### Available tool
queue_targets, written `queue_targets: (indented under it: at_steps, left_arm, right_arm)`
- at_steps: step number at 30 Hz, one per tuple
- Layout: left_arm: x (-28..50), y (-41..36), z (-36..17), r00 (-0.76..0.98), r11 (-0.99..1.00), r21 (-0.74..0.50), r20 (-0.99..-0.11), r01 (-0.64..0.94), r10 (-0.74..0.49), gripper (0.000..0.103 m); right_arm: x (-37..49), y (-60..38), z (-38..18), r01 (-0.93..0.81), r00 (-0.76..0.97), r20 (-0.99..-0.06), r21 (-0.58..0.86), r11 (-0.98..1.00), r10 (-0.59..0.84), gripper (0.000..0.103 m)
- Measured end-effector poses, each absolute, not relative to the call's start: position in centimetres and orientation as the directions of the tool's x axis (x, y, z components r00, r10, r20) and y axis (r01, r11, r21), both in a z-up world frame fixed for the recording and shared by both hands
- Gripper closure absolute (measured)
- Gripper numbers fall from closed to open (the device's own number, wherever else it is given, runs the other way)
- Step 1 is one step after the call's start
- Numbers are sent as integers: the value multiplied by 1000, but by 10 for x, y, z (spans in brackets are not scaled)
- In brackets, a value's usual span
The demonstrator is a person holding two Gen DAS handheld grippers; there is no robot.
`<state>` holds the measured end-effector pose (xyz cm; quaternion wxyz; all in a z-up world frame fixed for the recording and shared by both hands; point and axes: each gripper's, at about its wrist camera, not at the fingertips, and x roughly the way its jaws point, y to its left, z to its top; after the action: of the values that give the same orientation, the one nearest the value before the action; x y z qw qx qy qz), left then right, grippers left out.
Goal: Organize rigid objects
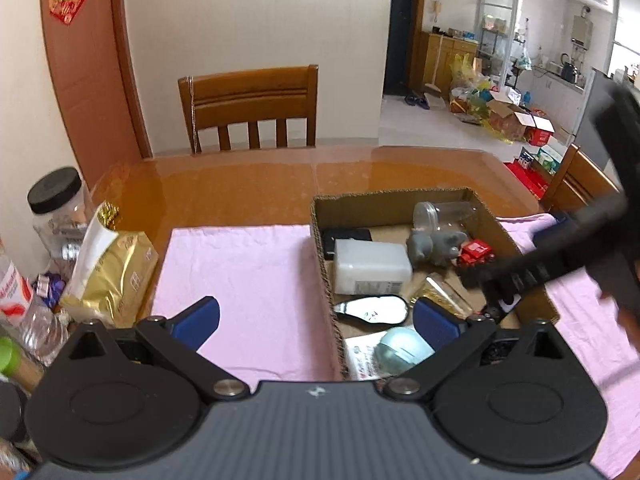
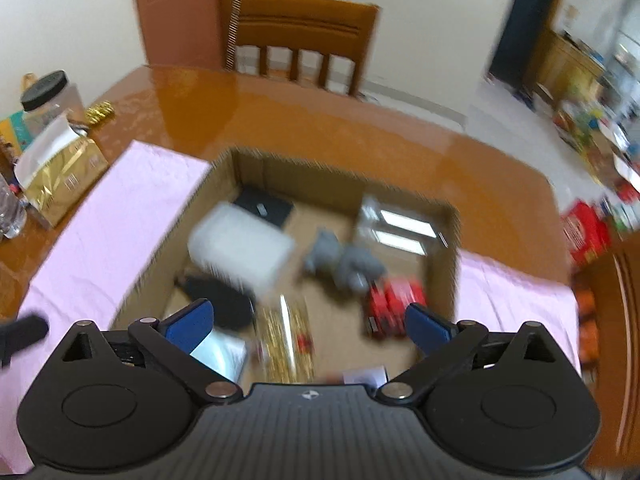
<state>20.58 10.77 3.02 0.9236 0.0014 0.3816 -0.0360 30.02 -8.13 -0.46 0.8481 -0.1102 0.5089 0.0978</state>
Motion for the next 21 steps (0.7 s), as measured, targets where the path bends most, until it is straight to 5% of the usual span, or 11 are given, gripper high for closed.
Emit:
queue_targets:
  at_steps: [9,21]
  left_arm:
    - [195,83,35,611,999,-43,-792,-34,-13,1]
    - [188,54,51,597,1000,12,-802,-27,26,1]
  right_arm:
    - [228,-120,10,-96,453,-891,-24,995,22,0]
    - [204,-130,35,-83,505,-863,-50,995,-1,0]
